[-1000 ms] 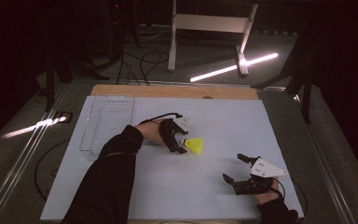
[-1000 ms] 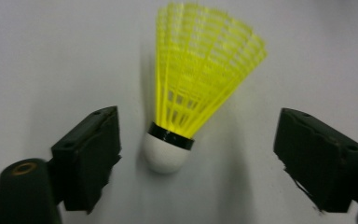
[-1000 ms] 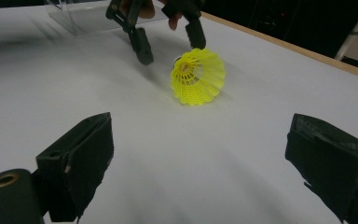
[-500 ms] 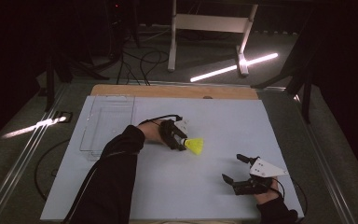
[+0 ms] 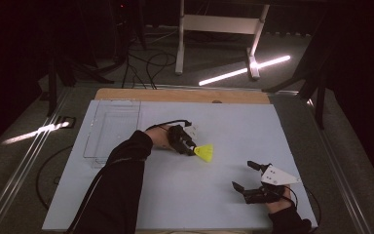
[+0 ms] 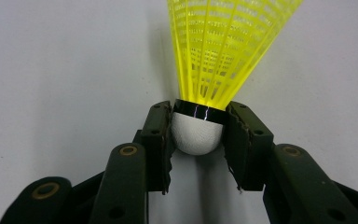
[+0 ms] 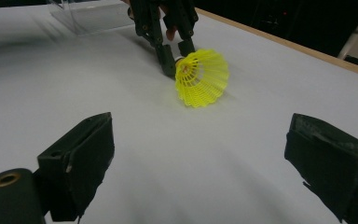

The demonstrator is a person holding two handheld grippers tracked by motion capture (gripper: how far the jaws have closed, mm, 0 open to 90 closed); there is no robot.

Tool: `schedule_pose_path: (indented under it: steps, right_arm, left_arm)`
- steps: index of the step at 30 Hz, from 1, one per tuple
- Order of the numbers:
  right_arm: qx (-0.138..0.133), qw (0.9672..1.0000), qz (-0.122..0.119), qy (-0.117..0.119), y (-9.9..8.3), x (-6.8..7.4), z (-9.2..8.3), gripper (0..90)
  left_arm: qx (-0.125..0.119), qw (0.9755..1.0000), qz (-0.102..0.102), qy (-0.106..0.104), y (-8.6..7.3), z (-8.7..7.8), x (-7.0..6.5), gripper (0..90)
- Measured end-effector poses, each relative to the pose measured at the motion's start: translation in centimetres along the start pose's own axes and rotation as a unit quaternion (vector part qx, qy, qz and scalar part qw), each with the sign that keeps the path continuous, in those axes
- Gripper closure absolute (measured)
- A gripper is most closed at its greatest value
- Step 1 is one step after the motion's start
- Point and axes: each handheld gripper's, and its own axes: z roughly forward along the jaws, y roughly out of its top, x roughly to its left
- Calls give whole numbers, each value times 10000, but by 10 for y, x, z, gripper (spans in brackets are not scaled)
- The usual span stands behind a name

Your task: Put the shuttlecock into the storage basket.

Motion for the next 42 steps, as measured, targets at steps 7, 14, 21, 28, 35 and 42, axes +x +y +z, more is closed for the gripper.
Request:
schedule_pose_path:
  steps: [7,14,21,28,35,42]
  right_arm:
    - [-5,10000,-7,-5,0,0,0,86]
    - [-2,10000,-7,-18,0,0,0,86]
    - [-12,10000,-7,-32,0,0,-1,86]
    - [-23,10000,-15,-52,1,-1,-1,86]
    - [-9,10000,-7,-67,1,-1,-1,86]
    - [-2,10000,-12,-75,0,-1,-1,86]
  left_arm:
    - [28,9999,14,-118,4,-4,-3,640]
    - [-100,9998,-171,-47,12,-14,-5,641]
    - [-178,9998,-109,11,20,-27,-12,642]
    - [57,9979,-623,-148,25,-35,-17,643]
    - [293,9924,-1196,-84,33,-46,-22,644]
    - [442,9880,-1481,-26,41,-58,-31,645]
